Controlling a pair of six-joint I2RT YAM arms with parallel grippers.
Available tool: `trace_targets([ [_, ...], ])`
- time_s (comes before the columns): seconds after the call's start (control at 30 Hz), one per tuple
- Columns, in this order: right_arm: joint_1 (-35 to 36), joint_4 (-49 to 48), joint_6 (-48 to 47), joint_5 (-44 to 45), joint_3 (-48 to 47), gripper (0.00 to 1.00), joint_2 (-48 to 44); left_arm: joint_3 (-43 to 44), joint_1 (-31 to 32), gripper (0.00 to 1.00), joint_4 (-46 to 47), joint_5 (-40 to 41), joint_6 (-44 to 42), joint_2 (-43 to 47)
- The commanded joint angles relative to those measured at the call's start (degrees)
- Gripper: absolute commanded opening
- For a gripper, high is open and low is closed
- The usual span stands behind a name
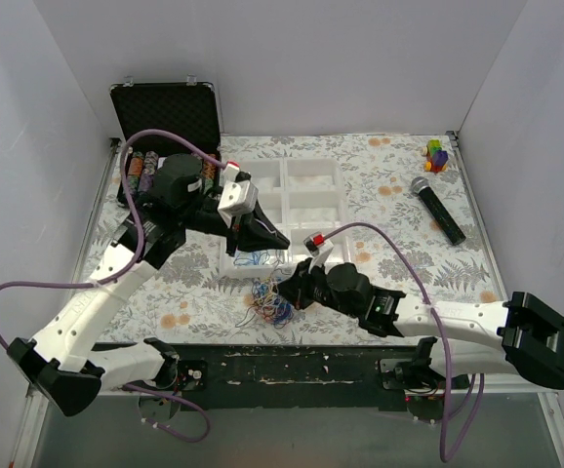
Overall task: Untangle the cables
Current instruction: Untie the cable.
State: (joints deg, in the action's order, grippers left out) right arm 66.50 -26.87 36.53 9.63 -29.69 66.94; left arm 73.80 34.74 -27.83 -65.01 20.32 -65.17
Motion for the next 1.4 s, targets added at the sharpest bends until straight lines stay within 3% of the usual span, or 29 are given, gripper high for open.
trace_targets([
  [0.0,0.47,-1.16,2.66,2.94,3.4,0.07,0.04,8.01,0.41,0.0,-2.74,-0.2,-2.64,0.22],
  [0.27,0.47,-0.37,4.86,3.29,6.75,0.08,-0.05,19.35,0.41,0.0,-2.49,3.05,-4.06,-0.31],
  [0.7,1.18,2.08,5.83,4.43,8.34,0.08,2.23,23.4,0.41,0.0,12.7,13.77,-4.32,1.27],
  [1.2,2.23,0.86,9.08,4.78,10.62,0.04,9.17,38.43,0.41,0.0,17.81,14.74,-1.67,-4.44],
  [1.37,2.49,1.03,10.22,5.31,11.41,0.04,10.67,39.84,0.41,0.0,27.46,22.73,-3.61,-5.06],
])
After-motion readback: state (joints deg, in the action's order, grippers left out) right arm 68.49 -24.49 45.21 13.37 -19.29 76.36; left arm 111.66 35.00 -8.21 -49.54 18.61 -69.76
